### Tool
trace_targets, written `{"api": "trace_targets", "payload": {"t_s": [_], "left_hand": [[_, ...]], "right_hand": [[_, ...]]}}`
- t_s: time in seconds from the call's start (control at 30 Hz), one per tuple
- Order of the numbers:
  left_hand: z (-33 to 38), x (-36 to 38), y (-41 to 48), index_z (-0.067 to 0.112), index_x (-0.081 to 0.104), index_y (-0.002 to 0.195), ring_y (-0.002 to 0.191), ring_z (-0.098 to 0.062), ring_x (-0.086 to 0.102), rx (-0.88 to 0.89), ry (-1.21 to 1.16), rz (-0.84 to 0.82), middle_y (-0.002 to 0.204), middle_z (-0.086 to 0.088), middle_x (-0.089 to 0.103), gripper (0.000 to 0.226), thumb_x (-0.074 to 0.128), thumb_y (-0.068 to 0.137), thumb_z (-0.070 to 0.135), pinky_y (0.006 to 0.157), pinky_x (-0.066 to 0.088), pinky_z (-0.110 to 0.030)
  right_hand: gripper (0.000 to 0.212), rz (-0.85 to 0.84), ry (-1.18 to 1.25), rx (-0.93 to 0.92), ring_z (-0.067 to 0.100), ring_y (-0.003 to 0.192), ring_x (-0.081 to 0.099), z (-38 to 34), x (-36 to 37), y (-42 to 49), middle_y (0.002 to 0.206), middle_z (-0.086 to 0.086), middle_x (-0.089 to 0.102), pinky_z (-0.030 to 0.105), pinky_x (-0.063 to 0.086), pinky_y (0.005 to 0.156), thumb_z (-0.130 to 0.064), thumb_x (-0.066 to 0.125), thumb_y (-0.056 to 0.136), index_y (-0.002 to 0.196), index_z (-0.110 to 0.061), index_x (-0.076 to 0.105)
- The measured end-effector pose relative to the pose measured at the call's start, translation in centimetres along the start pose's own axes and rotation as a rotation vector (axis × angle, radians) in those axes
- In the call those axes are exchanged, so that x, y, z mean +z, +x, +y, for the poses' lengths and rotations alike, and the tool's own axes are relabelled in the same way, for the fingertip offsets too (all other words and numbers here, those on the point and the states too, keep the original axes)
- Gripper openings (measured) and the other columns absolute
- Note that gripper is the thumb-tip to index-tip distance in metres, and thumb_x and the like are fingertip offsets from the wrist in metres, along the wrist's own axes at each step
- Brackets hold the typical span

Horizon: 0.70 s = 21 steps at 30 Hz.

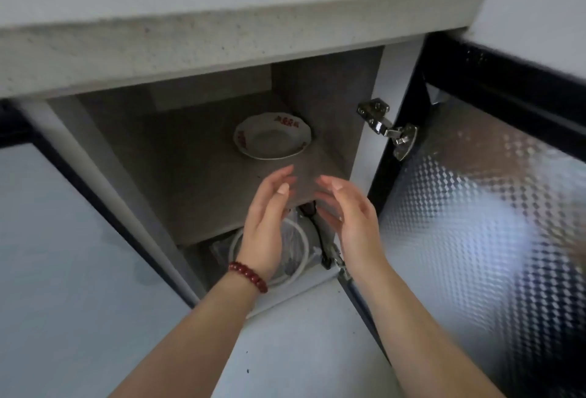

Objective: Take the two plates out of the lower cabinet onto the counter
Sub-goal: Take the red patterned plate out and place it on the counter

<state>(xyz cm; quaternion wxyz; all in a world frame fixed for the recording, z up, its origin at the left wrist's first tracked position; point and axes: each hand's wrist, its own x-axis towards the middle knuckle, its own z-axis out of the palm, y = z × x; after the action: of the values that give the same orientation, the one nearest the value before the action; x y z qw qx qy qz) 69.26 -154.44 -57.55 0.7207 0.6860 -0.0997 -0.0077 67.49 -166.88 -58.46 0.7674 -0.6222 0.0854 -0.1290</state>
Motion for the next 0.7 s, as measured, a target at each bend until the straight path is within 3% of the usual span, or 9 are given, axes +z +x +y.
{"api": "trace_targets", "payload": {"t_s": [0.13, 0.3, 0.33, 0.4, 0.43, 0.53, 0.6, 0.63, 0.7], "left_hand": [[-4.4, 0.3, 0.9, 0.046, 0.058, 0.109, 0.115, -0.009, 0.056, 0.039, -0.028, 0.018, 0.121, 0.01, 0.06, 0.03, 0.037, 0.087, 0.046, 0.097, 0.044, -0.037], [-7.2, -0.2, 2.5, 0.042, 0.053, 0.118, 0.097, 0.011, 0.059, 0.04, -0.089, 0.024, 0.104, 0.028, 0.065, 0.034, 0.027, 0.096, 0.044, 0.073, 0.046, -0.011], [-7.6, -0.4, 2.8, 0.041, 0.052, 0.119, 0.098, 0.012, 0.059, 0.029, -0.089, 0.022, 0.105, 0.028, 0.064, 0.035, 0.027, 0.096, 0.045, 0.074, 0.047, -0.012], [-8.2, -1.2, 3.4, 0.042, 0.05, 0.123, 0.109, 0.009, 0.053, 0.02, -0.029, 0.007, 0.119, 0.024, 0.057, 0.036, 0.027, 0.095, 0.047, 0.092, 0.043, -0.021], [-8.4, -1.7, 3.6, 0.046, 0.049, 0.123, 0.114, 0.012, 0.047, 0.042, 0.057, -0.011, 0.124, 0.023, 0.053, 0.035, 0.03, 0.094, 0.05, 0.098, 0.038, -0.022], [-8.7, -3.4, 4.7, 0.047, 0.043, 0.126, 0.117, 0.024, 0.031, 0.24, 0.569, -0.103, 0.134, 0.019, 0.043, 0.039, 0.036, 0.088, 0.054, 0.098, 0.021, -0.004], [-9.3, -4.1, 6.0, 0.035, 0.038, 0.137, 0.134, 0.002, 0.025, 0.371, 0.917, -0.167, 0.146, 0.007, 0.036, 0.053, 0.033, 0.088, 0.053, 0.105, 0.013, -0.01], [-9.5, -4.2, 6.5, 0.032, 0.035, 0.14, 0.139, -0.009, 0.02, 0.383, 1.016, -0.176, 0.151, 0.003, 0.031, 0.057, 0.031, 0.088, 0.054, 0.108, 0.011, -0.018], [-9.8, -4.1, 7.6, 0.03, 0.031, 0.143, 0.142, -0.017, 0.014, 0.388, 1.102, -0.176, 0.154, 0.002, 0.026, 0.058, 0.032, 0.09, 0.053, 0.108, 0.008, -0.024]], "right_hand": [[0.027, -0.035, 0.03, -0.052, 0.012, 0.105, 0.065, 3.8, -0.6, 2.0, 0.111, -0.004, 0.071, 0.026, 0.05, 0.083, -0.045, 0.055, 0.078, 0.094, -0.031, 0.073], [0.03, -0.069, 0.09, -0.061, 0.009, 0.104, 0.065, 6.4, -1.0, 4.2, 0.111, -0.007, 0.071, 0.028, 0.048, 0.083, -0.047, 0.052, 0.078, 0.094, -0.031, 0.072], [0.031, -0.072, 0.1, -0.06, 0.009, 0.103, 0.066, 6.6, -1.0, 4.4, 0.11, -0.008, 0.071, 0.027, 0.048, 0.082, -0.048, 0.052, 0.078, 0.095, -0.031, 0.072], [0.033, -0.06, 0.124, -0.044, 0.009, 0.103, 0.066, 7.0, -1.1, 4.8, 0.109, -0.008, 0.072, 0.027, 0.048, 0.08, -0.048, 0.052, 0.078, 0.096, -0.029, 0.072], [0.034, -0.055, 0.132, -0.037, 0.009, 0.103, 0.066, 7.1, -1.1, 5.0, 0.11, -0.008, 0.071, 0.027, 0.047, 0.08, -0.048, 0.051, 0.079, 0.097, -0.027, 0.071], [0.037, -0.054, 0.136, -0.037, 0.009, 0.104, 0.065, 7.4, -1.3, 5.4, 0.114, -0.007, 0.07, 0.027, 0.047, 0.081, -0.046, 0.047, 0.083, 0.102, -0.024, 0.07], [0.034, -0.041, 0.145, -0.049, 0.01, 0.105, 0.065, 7.6, -1.6, 5.5, 0.114, -0.006, 0.07, 0.029, 0.047, 0.084, -0.041, 0.044, 0.089, 0.102, -0.022, 0.069], [0.032, -0.032, 0.153, -0.052, 0.011, 0.105, 0.065, 7.7, -1.8, 5.5, 0.114, -0.005, 0.07, 0.03, 0.048, 0.086, -0.037, 0.042, 0.093, 0.102, -0.021, 0.069], [0.033, -0.018, 0.167, -0.045, 0.012, 0.106, 0.065, 8.0, -2.1, 5.5, 0.113, -0.005, 0.07, 0.032, 0.048, 0.09, -0.031, 0.038, 0.097, 0.103, -0.019, 0.068]]}}
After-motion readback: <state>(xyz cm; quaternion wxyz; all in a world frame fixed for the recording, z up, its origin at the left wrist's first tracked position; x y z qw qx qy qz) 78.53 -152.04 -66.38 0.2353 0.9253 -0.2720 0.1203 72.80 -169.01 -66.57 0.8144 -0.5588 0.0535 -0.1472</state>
